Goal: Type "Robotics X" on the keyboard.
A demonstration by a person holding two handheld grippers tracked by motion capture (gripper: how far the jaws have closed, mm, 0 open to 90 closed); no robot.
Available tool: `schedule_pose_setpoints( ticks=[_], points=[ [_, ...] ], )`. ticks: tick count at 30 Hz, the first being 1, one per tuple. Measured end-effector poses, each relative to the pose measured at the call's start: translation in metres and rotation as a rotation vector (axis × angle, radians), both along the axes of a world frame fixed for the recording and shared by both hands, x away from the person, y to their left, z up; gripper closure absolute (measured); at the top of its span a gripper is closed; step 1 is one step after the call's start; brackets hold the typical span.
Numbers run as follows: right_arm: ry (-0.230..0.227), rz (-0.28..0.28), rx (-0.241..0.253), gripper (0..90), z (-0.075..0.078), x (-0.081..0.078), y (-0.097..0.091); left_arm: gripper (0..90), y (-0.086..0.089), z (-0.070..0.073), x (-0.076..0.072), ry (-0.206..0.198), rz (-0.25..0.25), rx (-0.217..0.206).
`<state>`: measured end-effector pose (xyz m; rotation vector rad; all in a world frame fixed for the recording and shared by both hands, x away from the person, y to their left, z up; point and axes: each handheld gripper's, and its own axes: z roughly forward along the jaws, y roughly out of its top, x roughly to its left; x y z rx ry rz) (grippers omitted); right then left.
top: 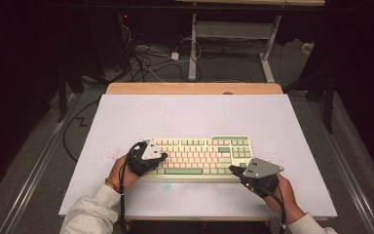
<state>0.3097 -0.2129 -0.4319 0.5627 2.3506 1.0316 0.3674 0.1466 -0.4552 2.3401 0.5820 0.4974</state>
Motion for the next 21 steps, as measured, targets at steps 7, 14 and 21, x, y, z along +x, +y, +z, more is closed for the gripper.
schedule_pose_setpoints(
  ticks=[7, 14, 21],
  points=[
    [0.0, 0.0, 0.0, 90.0, 0.0002, 0.0, 0.0001, 87.2, 0.0007, -0.0006, -0.0002, 0.0, 0.003, -0.002],
    [0.001, 0.002, 0.0, 90.0, 0.0, 0.0, 0.0004, 87.2, 0.0008, -0.0005, -0.0004, -0.002, 0.005, 0.001],
    [0.001, 0.002, -0.002, 90.0, -0.0001, -0.0007, 0.001, 87.2, 0.0009, -0.0006, -0.0008, -0.002, 0.005, 0.001]
  ],
)
